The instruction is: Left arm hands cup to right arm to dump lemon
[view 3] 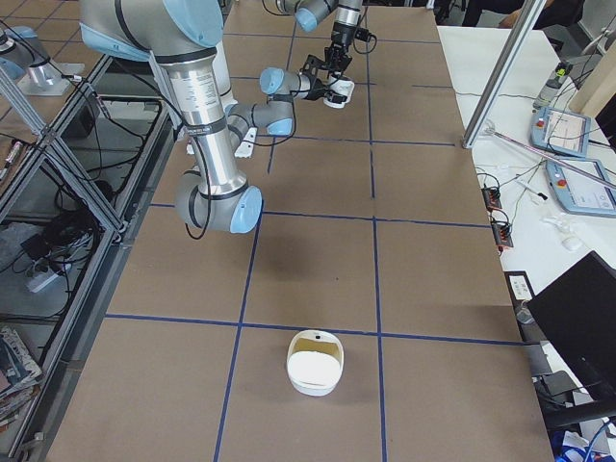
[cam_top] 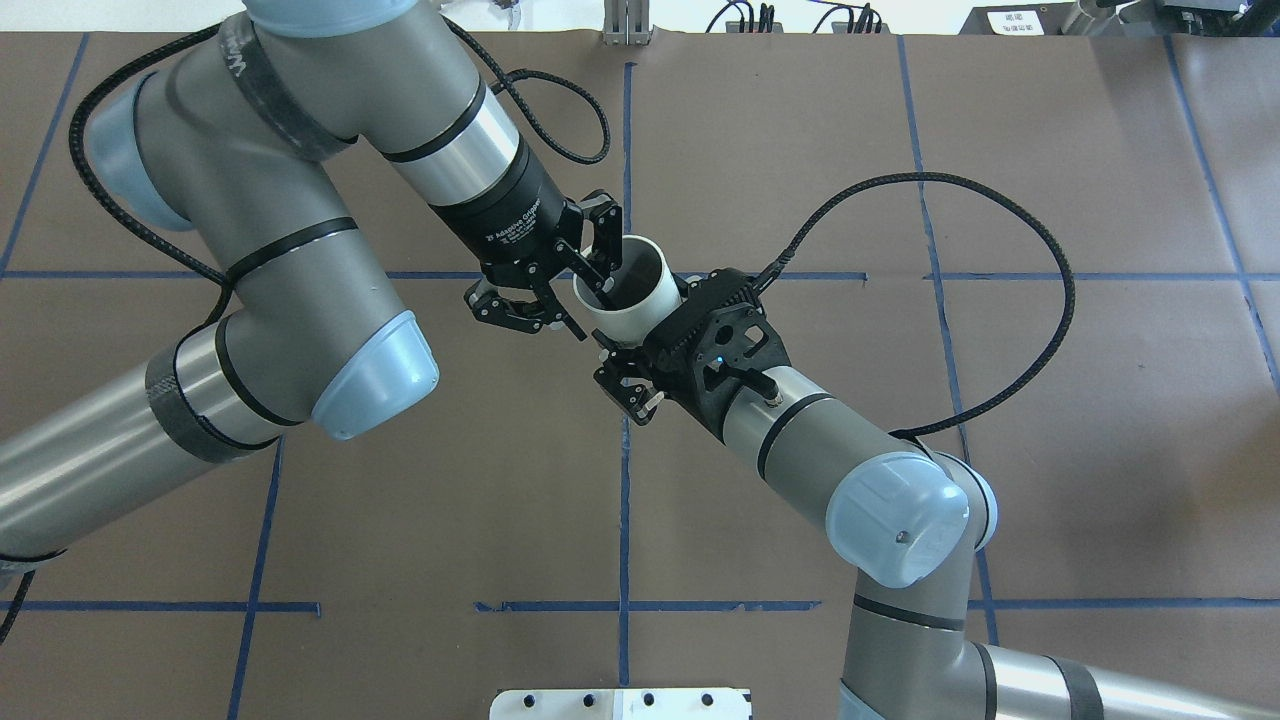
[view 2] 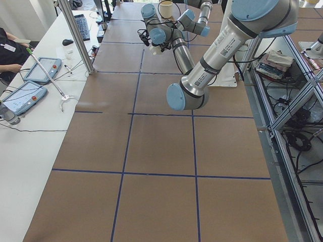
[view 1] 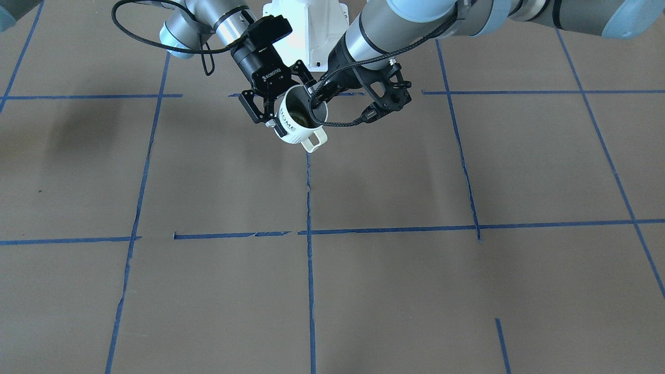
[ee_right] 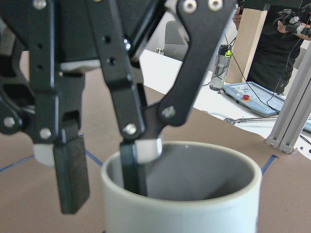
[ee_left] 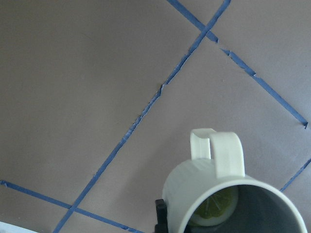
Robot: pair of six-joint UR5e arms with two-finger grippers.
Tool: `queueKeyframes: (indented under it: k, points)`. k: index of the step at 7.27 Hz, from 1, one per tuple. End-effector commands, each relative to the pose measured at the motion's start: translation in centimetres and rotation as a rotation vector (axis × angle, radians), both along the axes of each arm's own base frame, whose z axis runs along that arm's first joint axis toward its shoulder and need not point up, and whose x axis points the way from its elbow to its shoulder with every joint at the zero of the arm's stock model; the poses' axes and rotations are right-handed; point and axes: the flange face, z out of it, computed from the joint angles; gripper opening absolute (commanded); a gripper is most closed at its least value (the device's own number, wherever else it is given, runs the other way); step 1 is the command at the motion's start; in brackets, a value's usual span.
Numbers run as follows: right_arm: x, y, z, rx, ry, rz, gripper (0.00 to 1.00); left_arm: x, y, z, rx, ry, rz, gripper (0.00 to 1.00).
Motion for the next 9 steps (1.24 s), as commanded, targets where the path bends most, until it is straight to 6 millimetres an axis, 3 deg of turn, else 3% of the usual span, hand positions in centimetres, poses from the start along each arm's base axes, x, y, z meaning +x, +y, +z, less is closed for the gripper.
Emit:
queueKeyframes:
  k: [1,2,3,5,6,7,8,9]
  points:
    - [-0.4,0.3,0.4,-0.002,0.008,-0.008,0.11,-3.9,-1.9,-0.5,-0.007,0.051,0.032,1.0]
    - [-0.6,0.6,0.5,-0.003,0.01,-0.014,0.11,-4.0,-1.9,-0.2,-0.003,0.05,0.033,1.0]
    - [-0.7,0.6,0.7,0.0,0.02,-0.014,0.11,-3.9,-2.1,1.9,0.041,0.037,0.048,1.0]
    - [-0.6,0.5,1.1,-0.007,0.023,-0.014,0.06,-3.7,-2.6,9.0,0.215,-0.028,0.085,1.0]
    - [-0.4,0.3,2.2,-0.016,0.039,-0.009,0.06,-2.9,-2.4,12.4,0.332,-0.084,0.107,1.0]
    - [0.5,-0.3,4.8,-0.102,0.006,0.015,0.07,-1.8,-1.7,16.0,0.443,-0.157,0.137,1.0]
    - [2.0,-1.6,6.7,-0.196,-0.054,0.055,0.08,-1.9,-1.7,19.2,0.547,-0.216,0.173,1.0]
    - [3.9,-2.6,9.7,-0.212,-0.014,0.104,0.07,-3.0,-2.1,20.4,0.669,-0.241,0.212,1.0]
